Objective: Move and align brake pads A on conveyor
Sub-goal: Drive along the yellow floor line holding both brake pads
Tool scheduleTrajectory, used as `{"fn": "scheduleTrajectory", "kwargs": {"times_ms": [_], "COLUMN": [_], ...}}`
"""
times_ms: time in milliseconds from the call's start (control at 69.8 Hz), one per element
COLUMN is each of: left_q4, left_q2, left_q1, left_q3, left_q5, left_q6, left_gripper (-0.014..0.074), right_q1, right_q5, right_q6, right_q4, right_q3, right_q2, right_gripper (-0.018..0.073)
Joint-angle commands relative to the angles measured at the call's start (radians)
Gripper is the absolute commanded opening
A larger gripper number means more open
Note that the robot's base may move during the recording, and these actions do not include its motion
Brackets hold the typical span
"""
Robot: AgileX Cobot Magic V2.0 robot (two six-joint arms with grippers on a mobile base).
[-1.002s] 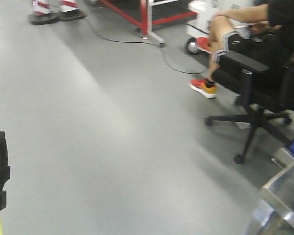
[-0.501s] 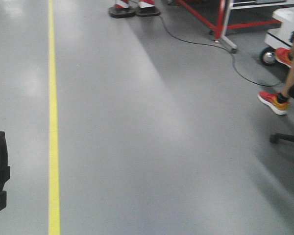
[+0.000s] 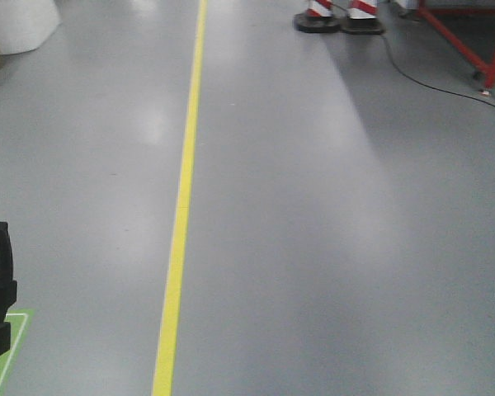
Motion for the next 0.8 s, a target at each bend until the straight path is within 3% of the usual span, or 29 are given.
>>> {"fn": "scheduleTrajectory", "kwargs": {"times_ms": [0, 788], "left_q4": [0.02, 0.02], "left_q2": [-0.003, -0.003], "left_q1": [-0.002, -0.002], "left_q3": [-0.027, -0.027], "left_q5": [-0.073, -0.073], "left_q6": [-0.011, -0.011], "left_gripper": [-0.0008, -0.0008], "right_q1": [-0.004, -0.004], "right_q5": [-0.091, -0.091], "right_q6": [-0.005, -0.005], "right_q4": [-0.012, -0.012], "right_q3": [-0.03, -0.03], "right_q2": [0.001, 0.001], "right_gripper": [-0.0002, -0.0002]}}
